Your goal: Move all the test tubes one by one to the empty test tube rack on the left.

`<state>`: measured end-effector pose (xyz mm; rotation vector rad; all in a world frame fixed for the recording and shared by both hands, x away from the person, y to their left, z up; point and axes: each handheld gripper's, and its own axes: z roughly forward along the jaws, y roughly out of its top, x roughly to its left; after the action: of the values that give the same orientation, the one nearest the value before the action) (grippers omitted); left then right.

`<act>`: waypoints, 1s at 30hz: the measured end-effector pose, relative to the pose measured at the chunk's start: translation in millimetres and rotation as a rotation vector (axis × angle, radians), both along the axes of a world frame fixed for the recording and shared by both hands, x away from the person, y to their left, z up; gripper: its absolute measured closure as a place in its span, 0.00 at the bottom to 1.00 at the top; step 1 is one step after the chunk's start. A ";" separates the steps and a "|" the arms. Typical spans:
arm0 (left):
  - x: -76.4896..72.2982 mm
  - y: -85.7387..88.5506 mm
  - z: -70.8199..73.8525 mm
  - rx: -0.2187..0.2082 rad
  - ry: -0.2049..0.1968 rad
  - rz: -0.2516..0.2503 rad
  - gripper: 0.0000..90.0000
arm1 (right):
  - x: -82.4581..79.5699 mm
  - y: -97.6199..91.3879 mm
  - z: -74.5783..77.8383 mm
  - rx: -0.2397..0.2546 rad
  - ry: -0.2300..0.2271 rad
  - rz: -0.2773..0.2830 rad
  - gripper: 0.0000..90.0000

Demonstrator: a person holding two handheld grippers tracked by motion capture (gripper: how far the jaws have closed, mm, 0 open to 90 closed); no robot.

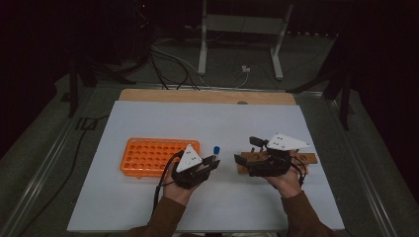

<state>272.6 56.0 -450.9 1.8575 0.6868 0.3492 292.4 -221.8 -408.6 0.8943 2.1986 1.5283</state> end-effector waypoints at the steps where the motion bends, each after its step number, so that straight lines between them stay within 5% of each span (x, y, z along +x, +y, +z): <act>1: -1.0 1.7 0.2 0.003 -0.005 -0.002 0.87 | 0.2 -2.4 -0.3 -0.001 -0.001 -0.012 0.15; 9: -5.5 14.4 2.4 0.000 -0.011 -0.011 0.87 | 2.9 -20.0 -2.5 -0.009 0.004 -0.067 0.03; 19: -7.2 26.9 10.3 -0.025 -0.023 -0.036 0.86 | 0.2 -45.5 -3.8 -0.007 0.005 -0.126 0.02; 30: -3.9 49.3 13.3 -0.050 -0.020 -0.002 0.86 | -4.1 -75.7 -1.9 0.035 -0.003 -0.198 0.02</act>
<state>268.6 105.3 -437.7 1.8052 0.6740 0.3464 288.2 -297.6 -410.5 1.0846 2.0184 1.4764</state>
